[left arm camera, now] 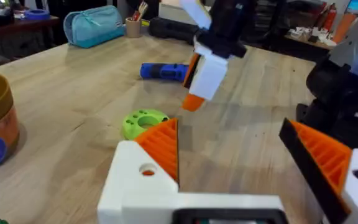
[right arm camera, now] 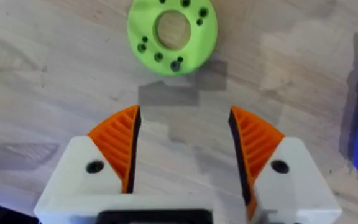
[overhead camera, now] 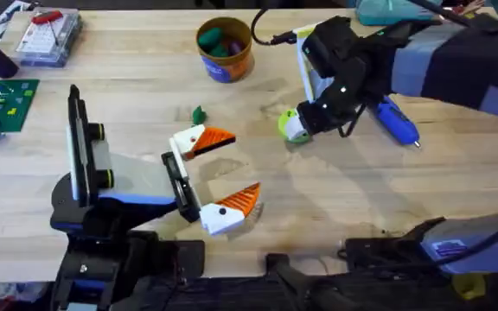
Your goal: Pick up the gripper from the table and insert it into the empty holder that is missing its gripper. Then pick up a screw, insert it into the mounting hole, and use the screwdriver to tighten it. Finally, clean up the table by picking up the vegetable and placing it into the bucket.
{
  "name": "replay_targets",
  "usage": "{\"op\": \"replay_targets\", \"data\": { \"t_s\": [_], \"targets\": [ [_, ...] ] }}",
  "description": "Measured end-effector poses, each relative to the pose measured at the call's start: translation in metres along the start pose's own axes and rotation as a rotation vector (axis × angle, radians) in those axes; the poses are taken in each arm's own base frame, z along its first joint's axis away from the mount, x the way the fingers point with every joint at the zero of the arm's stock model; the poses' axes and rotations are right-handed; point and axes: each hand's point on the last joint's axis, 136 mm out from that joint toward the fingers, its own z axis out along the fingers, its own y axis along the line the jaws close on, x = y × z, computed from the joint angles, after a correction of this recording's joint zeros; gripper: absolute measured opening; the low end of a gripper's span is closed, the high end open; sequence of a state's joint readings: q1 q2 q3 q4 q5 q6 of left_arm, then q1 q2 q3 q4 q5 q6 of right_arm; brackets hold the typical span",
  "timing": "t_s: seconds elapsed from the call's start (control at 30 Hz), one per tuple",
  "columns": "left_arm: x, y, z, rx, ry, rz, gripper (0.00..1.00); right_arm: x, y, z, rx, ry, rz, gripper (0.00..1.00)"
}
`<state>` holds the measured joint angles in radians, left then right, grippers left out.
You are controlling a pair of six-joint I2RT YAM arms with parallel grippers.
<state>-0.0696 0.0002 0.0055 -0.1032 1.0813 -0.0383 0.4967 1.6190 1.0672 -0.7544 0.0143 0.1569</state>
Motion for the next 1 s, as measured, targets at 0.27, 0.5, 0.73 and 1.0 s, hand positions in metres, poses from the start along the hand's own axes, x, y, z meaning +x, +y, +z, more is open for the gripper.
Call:
{"op": "replay_targets", "data": {
  "t_s": [0.27,0.5,0.73,1.0],
  "targets": [
    [0.0000,0.0000,0.0000,0.000,0.000,0.000,0.987,-0.0022,0.0082,0.0001,-0.006,-0.013,-0.024,0.520],
    [0.0000,0.0000,0.0000,0.000,0.000,0.000,0.986,-0.0022,0.0085,0.0000,0.010,-0.017,-0.034,0.470],
    [0.0000,0.0000,0.0000,0.000,0.000,0.000,0.986,-0.0032,0.0032,-0.0001,0.041,-0.022,-0.034,0.404],
    [0.0000,0.0000,0.0000,0.000,0.000,0.000,0.986,-0.0033,0.0027,0.0000,0.044,-0.022,-0.034,0.390]
  ]
}}
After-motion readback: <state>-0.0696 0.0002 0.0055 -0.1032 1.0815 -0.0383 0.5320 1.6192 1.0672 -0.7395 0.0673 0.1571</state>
